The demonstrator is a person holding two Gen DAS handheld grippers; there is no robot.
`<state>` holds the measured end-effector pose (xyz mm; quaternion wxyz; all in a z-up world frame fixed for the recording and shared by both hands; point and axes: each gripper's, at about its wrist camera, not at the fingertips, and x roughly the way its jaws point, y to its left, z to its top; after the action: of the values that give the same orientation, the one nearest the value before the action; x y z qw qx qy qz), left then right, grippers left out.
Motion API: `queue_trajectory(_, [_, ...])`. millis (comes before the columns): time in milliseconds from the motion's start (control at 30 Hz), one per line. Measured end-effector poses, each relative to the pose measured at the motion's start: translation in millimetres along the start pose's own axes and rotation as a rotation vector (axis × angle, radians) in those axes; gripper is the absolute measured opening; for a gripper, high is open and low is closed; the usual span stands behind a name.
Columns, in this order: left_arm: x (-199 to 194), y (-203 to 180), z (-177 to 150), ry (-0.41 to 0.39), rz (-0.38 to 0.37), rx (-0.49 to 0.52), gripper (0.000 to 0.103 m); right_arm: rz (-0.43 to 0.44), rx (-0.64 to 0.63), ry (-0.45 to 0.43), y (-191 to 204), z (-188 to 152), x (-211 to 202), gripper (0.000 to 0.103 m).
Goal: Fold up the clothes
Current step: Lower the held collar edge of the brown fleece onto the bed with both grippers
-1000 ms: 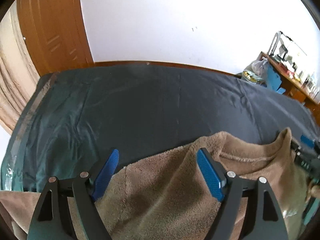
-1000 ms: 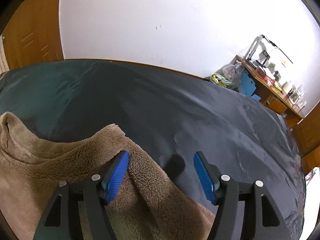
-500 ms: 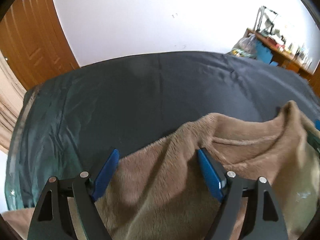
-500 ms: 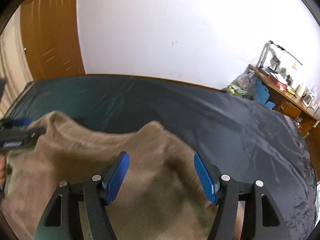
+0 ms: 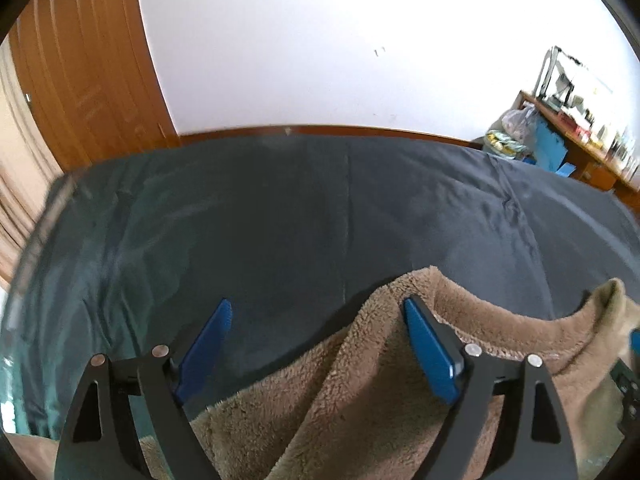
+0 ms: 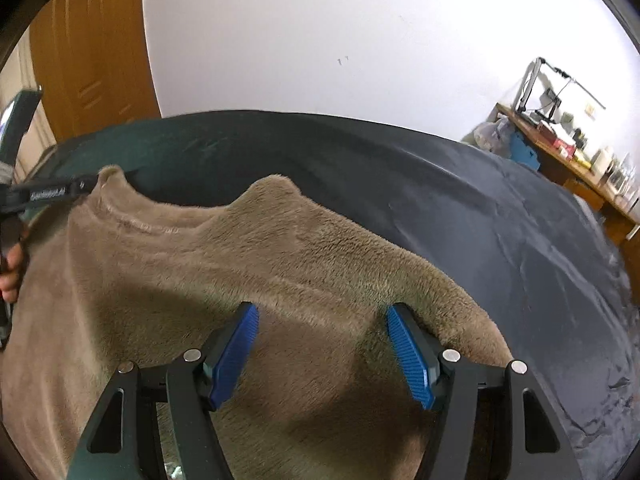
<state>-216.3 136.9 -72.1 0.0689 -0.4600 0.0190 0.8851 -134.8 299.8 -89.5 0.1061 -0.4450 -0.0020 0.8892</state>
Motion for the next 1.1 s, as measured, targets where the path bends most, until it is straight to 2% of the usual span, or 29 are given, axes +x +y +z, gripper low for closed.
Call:
queue_trajectory(133, [-17, 8, -14, 0.027, -0.06, -0.024, 0.09, -0.04, 0.005, -0.004, -10, 8, 10, 0.07])
queue_trajectory(200, [-28, 3, -21, 0.009, -0.051, 0.02, 0.09, -0.051, 0.032, 0.001, -14, 13, 14, 0.072])
queue_trajectory(267, [-38, -5, -31, -0.011, -0.017, 0.086, 0.09, -0.055, 0.05, 0.005, -16, 16, 17, 0.074])
queue_trajectory(333, [-40, -17, -38, -0.016, 0.076, 0.168, 0.09, -0.056, 0.052, 0.01, -17, 19, 19, 0.074])
queue_trajectory(400, [-42, -24, -38, -0.031, 0.119, 0.195, 0.09, -0.057, 0.051, 0.018, -16, 20, 18, 0.074])
queue_trajectory(533, [-65, -27, -34, -0.078, 0.043, 0.153, 0.09, -0.009, 0.09, 0.006, -19, 25, 2, 0.075])
queue_trajectory(567, [-66, -32, -31, -0.081, 0.051, 0.17, 0.09, 0.01, 0.091, -0.003, -15, 27, -3, 0.075])
queue_trajectory(700, [-55, -50, -25, -0.068, 0.126, 0.228, 0.09, 0.093, 0.075, -0.029, 10, 38, -18, 0.075])
queue_trajectory(800, [-33, -47, -24, -0.002, 0.157, 0.207, 0.09, 0.126, 0.041, -0.021, 37, 42, -14, 0.075])
queue_trajectory(933, [-27, -40, -23, -0.011, 0.109, 0.177, 0.09, 0.112, -0.006, 0.042, 59, 34, 9, 0.075])
queue_trajectory(1033, [-33, -31, -31, -0.032, 0.077, 0.195, 0.09, 0.104, -0.06, 0.03, 61, 18, 4, 0.075])
queue_trajectory(1100, [-32, -29, -28, -0.043, 0.088, 0.187, 0.09, 0.117, -0.079, 0.04, 57, 10, 1, 0.076])
